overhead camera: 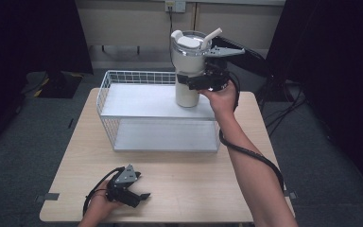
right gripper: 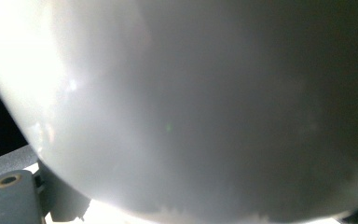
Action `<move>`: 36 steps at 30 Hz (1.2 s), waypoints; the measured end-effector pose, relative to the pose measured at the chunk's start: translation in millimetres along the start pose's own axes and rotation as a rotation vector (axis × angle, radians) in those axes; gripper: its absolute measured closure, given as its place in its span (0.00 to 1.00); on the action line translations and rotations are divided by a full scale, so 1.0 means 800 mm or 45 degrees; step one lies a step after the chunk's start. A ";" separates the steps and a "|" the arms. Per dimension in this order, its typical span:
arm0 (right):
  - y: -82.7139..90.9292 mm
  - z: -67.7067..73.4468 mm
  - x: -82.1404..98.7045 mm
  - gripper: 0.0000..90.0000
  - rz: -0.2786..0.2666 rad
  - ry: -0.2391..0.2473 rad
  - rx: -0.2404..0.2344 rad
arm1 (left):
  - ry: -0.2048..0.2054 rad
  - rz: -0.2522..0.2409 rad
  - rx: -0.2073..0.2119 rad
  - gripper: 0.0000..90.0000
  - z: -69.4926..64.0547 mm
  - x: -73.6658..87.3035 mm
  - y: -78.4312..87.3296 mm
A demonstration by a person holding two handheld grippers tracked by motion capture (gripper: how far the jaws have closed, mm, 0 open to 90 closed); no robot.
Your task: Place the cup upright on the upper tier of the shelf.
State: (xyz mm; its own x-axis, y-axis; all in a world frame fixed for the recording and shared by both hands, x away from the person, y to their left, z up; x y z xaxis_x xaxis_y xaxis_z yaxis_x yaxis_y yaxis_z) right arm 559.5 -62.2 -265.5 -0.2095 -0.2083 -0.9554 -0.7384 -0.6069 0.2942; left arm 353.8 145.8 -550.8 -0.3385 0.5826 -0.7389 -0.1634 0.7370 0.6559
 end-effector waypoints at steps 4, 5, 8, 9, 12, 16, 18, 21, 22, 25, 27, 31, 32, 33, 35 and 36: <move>-0.002 0.000 0.002 0.10 0.005 -0.001 0.001 | 0.000 0.000 0.000 0.15 0.000 0.000 0.000; -0.003 0.000 0.003 0.10 0.009 -0.007 0.000 | 0.000 0.000 0.000 0.15 0.000 0.000 0.000; -0.004 0.000 0.004 0.10 0.008 -0.007 0.003 | 0.000 0.000 0.000 0.15 0.000 0.000 0.000; -0.005 0.000 0.005 0.10 0.010 -0.004 0.002 | -0.001 0.001 0.000 0.15 0.000 0.000 0.000; -0.005 -0.001 0.007 0.10 0.015 0.000 0.005 | 0.000 0.000 0.000 0.15 0.000 0.000 0.000; -0.007 -0.001 0.008 0.10 0.015 0.006 0.007 | 0.000 0.000 0.000 0.15 0.000 0.000 0.000; -0.007 -0.001 0.009 0.10 0.014 0.006 0.006 | 0.000 0.000 0.000 0.15 0.000 0.000 0.000; -0.007 -0.001 0.009 0.10 0.012 0.006 0.005 | 0.000 0.000 0.000 0.15 0.000 0.000 0.000; -0.007 -0.001 0.009 0.10 0.011 0.002 0.004 | 0.000 0.000 0.000 0.15 0.000 0.000 0.000; -0.006 -0.003 0.011 0.10 -0.002 -0.010 0.000 | 0.000 0.000 0.000 0.15 0.000 0.000 0.000; -0.006 -0.002 0.011 0.10 -0.002 -0.009 0.000 | 0.000 0.000 0.000 0.15 0.000 0.000 0.000; -0.007 -0.003 0.012 0.10 -0.002 -0.012 0.000 | 0.000 0.000 0.000 0.15 0.000 0.000 0.000; -0.007 -0.003 0.012 0.10 -0.005 -0.012 -0.001 | 0.000 0.000 0.000 0.15 0.000 0.000 0.000; -0.007 -0.002 0.012 0.10 -0.006 -0.008 -0.002 | 0.000 -0.001 0.000 0.15 0.000 0.000 0.000; -0.007 -0.002 0.012 0.10 -0.014 -0.007 -0.001 | 0.000 0.000 0.000 0.15 0.000 0.000 0.000; -0.007 -0.002 0.013 0.10 -0.022 -0.007 -0.001 | 0.000 0.000 0.000 0.15 0.000 0.000 0.000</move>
State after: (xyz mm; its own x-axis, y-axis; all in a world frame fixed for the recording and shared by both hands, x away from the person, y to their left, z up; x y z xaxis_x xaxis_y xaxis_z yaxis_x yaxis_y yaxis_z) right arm 562.7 -62.5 -277.0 -0.2001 -0.1939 -0.9604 -0.7414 -0.6109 0.2778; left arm 353.8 145.8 -550.8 -0.3383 0.5826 -0.7391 -0.1632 0.7371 0.6557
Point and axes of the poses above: each handheld gripper's, and its own axes: y roughly backward along the jaws, x roughly out of its underside, z roughly to its left, the point moved 7 cm from there along -y, roughly forward along the jaws, and after that the axes turned 12 degrees about x, right-handed, at the moved point
